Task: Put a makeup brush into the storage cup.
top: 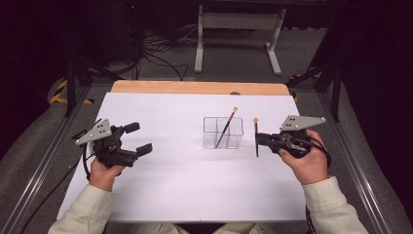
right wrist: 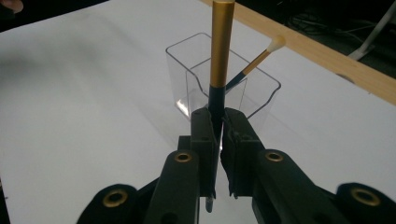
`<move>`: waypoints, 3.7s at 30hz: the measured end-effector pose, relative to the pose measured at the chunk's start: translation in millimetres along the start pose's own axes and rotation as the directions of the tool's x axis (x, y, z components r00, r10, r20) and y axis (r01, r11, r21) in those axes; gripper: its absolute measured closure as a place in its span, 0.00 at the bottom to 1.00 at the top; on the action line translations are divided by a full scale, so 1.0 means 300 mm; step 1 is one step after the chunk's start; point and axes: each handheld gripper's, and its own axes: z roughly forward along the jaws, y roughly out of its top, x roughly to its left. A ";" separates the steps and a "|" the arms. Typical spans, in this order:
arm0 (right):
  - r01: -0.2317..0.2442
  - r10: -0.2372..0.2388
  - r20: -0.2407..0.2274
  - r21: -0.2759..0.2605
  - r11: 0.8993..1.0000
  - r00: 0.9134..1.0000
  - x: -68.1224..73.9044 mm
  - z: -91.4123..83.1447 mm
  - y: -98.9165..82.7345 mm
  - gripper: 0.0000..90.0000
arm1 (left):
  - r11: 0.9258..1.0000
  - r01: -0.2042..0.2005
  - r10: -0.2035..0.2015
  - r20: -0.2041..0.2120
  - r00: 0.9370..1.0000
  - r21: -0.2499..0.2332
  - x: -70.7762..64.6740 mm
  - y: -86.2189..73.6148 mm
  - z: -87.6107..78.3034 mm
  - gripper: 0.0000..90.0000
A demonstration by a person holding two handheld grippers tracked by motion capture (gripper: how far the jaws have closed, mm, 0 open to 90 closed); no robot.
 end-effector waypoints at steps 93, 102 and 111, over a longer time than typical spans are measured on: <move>-0.022 0.011 -0.038 -0.311 0.950 0.999 -0.080 0.274 0.184 0.93 | 1.000 0.005 -0.005 -0.003 1.000 -0.004 0.027 -0.023 0.003 0.02; -0.023 0.014 -0.031 -0.306 0.952 0.999 -0.090 0.306 0.165 0.93 | 1.000 0.004 -0.004 -0.003 1.000 -0.006 0.026 -0.022 0.003 0.02; -0.013 0.003 -0.034 -0.294 0.956 0.999 -0.092 0.338 0.145 0.93 | 1.000 0.008 -0.008 -0.002 1.000 -0.004 0.027 -0.023 0.004 0.02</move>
